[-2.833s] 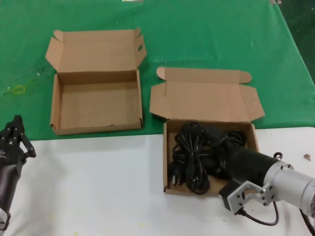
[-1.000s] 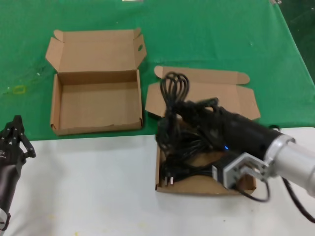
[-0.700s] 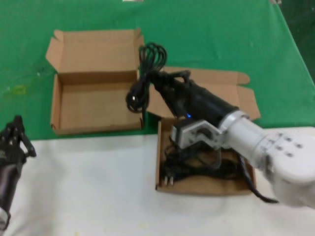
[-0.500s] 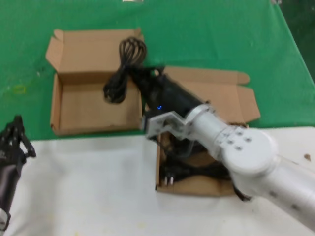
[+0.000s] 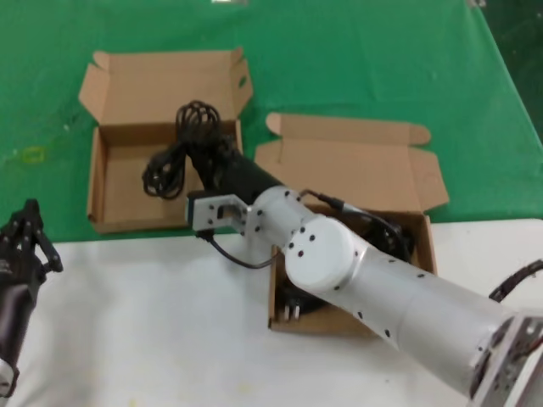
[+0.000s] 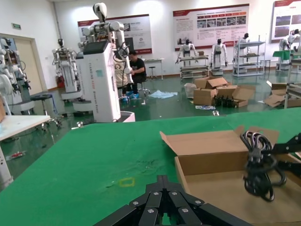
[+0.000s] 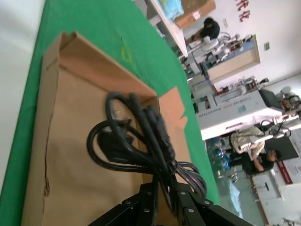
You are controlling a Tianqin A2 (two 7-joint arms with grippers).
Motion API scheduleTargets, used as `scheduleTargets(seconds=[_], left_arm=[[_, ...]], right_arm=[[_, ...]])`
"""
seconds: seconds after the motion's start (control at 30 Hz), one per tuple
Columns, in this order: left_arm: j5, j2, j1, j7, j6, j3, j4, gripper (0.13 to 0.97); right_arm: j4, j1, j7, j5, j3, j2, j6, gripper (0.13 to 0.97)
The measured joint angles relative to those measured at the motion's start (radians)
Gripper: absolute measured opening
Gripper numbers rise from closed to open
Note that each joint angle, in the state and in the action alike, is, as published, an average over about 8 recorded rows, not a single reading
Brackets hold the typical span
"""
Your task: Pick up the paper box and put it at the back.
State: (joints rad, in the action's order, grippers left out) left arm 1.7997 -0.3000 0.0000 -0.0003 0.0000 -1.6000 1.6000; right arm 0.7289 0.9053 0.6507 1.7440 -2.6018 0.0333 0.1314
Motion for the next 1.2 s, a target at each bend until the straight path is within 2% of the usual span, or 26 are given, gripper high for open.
scheduleTargets(seconds=[0.13, 0.23, 0.43, 0.57, 0.87, 1.1, 1.2], left_arm=[[0.000, 0.000, 0.000, 0.000, 0.000, 0.000, 0.000, 0.145], [0.000, 0.000, 0.000, 0.000, 0.000, 0.000, 0.000, 0.145], [0.000, 0.000, 0.000, 0.000, 0.000, 0.000, 0.000, 0.145], [0.000, 0.000, 0.000, 0.000, 0.000, 0.000, 0.000, 0.145], [0.000, 0.000, 0.000, 0.000, 0.000, 0.000, 0.000, 0.145], [0.000, 0.000, 0.000, 0.000, 0.000, 0.000, 0.000, 0.145], [0.000, 0.000, 0.000, 0.000, 0.000, 0.000, 0.000, 0.145]], right_arm=[[-0.042, 0.025, -0.177, -0.110, -0.056, -0.005, 0.024, 0.196], [-0.021, 0.032, -0.310, -0.186, -0.092, 0.018, 0.040, 0.196], [0.104, 0.026, -0.575, -0.338, -0.136, 0.102, 0.062, 0.262], [0.240, 0.004, -0.678, -0.394, -0.119, 0.186, 0.063, 0.304], [0.634, -0.165, -0.761, -0.394, 0.070, 0.473, 0.088, 0.471], [0.873, -0.415, -0.839, -0.338, 0.264, 0.716, 0.190, 0.663], [0.939, -0.537, -0.919, -0.333, 0.341, 0.820, 0.267, 0.663]])
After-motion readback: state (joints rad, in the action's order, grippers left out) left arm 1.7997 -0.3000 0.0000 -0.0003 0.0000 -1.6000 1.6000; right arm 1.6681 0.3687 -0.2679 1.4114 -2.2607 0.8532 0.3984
